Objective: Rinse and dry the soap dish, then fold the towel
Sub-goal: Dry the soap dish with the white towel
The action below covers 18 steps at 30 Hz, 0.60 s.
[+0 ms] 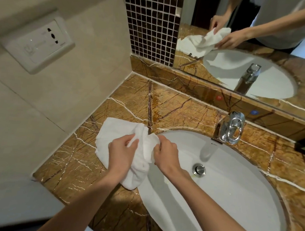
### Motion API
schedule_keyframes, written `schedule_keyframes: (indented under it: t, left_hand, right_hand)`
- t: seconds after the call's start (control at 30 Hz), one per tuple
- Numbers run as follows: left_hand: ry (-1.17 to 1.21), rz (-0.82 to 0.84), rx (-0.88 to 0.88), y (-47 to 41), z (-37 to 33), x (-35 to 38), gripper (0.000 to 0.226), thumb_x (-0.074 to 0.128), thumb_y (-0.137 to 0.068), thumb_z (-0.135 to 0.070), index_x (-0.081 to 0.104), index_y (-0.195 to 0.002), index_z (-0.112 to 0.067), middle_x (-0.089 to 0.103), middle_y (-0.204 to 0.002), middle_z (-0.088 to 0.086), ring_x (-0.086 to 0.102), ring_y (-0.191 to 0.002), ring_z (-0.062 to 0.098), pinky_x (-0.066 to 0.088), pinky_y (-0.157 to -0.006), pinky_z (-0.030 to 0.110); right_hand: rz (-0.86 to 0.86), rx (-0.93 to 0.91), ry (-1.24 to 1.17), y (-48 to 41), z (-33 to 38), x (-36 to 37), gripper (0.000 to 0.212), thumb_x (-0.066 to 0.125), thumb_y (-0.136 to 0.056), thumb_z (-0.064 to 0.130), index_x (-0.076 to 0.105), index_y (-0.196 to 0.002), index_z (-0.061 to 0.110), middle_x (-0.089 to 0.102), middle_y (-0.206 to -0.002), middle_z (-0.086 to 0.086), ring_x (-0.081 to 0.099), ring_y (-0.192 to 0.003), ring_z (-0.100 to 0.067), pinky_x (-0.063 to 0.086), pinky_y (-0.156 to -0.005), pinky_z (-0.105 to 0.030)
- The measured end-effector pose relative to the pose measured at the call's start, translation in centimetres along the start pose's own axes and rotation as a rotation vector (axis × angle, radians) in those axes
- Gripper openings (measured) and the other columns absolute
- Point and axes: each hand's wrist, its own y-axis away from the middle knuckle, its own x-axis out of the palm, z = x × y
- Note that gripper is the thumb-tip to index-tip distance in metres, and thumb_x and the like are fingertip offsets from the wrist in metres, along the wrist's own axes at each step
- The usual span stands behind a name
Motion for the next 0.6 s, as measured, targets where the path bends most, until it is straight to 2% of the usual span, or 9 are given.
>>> schedule_keyframes:
  t: [0.07,0.13,0.27,0.37,0.43,0.47,0.53,0.6]
  left_hand:
    - [-0.116,0.101,0.119,0.7,-0.2,0.8,0.022,0.065,-0.086,-0.021,0.073,-0.105,-0.015,0.075,-0.097,-0.003,0.067,-0.087,0.012,0.05,-0.073,0.024]
    - [-0.238,0.152,0.22,1.1,-0.2,1.3,0.02,0.063,-0.086,-0.015,0.074,-0.102,-0.016,0.075,-0.097,0.005,0.068,-0.088,0.02,0.049,-0.071,0.029]
    - [-0.36,0.167,0.322,1.0,0.1,1.1,0.02,0.058,-0.084,-0.006,0.072,-0.096,-0.015,0.075,-0.09,0.007,0.066,-0.079,0.021,0.035,-0.062,0.024]
    - [-0.451,0.176,0.336,0.4,0.1,1.0,0.024,0.055,-0.087,-0.009,0.071,-0.103,-0.014,0.074,-0.097,0.011,0.065,-0.086,0.025,0.045,-0.068,0.031]
    - [-0.461,0.138,0.284,-0.2,-0.2,0.6,0.029,0.056,-0.087,-0.012,0.067,-0.114,-0.011,0.071,-0.109,0.012,0.064,-0.098,0.028,0.05,-0.083,0.036]
    - [-0.43,0.094,0.239,-0.6,-0.4,0.3,0.032,0.058,-0.087,-0.013,0.064,-0.117,-0.009,0.069,-0.113,0.013,0.064,-0.1,0.028,0.049,-0.085,0.036]
    - [-0.329,-0.011,0.153,-1.8,-0.8,-0.8,0.037,0.06,-0.085,-0.013,0.056,-0.122,-0.009,0.067,-0.112,0.013,0.062,-0.089,0.026,0.046,-0.075,0.033]
    - [-0.248,-0.095,0.083,-3.2,-1.2,-2.0,0.045,0.06,-0.084,-0.011,0.048,-0.128,-0.008,0.061,-0.116,0.012,0.058,-0.09,0.024,0.044,-0.076,0.032]
  right_hand:
    - [0.027,-0.035,-0.014,0.2,0.3,0.6,0.027,0.042,-0.091,0.009,0.059,-0.112,0.006,0.067,-0.098,-0.019,0.058,-0.092,-0.037,0.039,-0.07,-0.032]
    - [0.031,-0.016,-0.068,0.1,0.3,0.9,0.016,0.045,-0.09,0.009,0.06,-0.096,0.01,0.062,-0.083,-0.014,0.052,-0.081,-0.032,0.03,-0.066,-0.03]
    - [0.045,-0.015,-0.109,0.0,0.2,0.9,0.013,0.046,-0.088,0.008,0.057,-0.085,0.015,0.047,-0.068,0.002,0.041,-0.071,-0.023,0.027,-0.061,-0.029]
    - [0.04,-0.029,-0.135,0.2,0.3,0.7,0.023,0.046,-0.086,0.006,0.048,-0.073,0.025,0.042,-0.059,0.009,0.042,-0.064,-0.023,0.029,-0.051,-0.029]
    - [0.053,-0.017,-0.178,0.3,0.2,0.7,0.021,0.043,-0.088,0.005,0.058,-0.083,0.019,0.05,-0.063,0.005,0.053,-0.061,-0.024,0.043,-0.048,-0.027]
    - [0.057,0.003,-0.216,0.4,0.2,0.6,0.024,0.041,-0.089,0.004,0.062,-0.094,0.014,0.056,-0.07,-0.001,0.06,-0.062,-0.025,0.049,-0.045,-0.028]
    - [0.039,0.089,-0.298,0.4,0.0,0.4,0.033,0.037,-0.091,0.004,0.062,-0.111,0.008,0.063,-0.087,-0.011,0.065,-0.071,-0.031,0.051,-0.04,-0.023]
    - [-0.015,0.189,-0.363,0.2,-0.4,0.0,0.037,0.038,-0.091,0.004,0.059,-0.12,0.008,0.063,-0.101,-0.015,0.066,-0.075,-0.034,0.051,-0.039,-0.023]
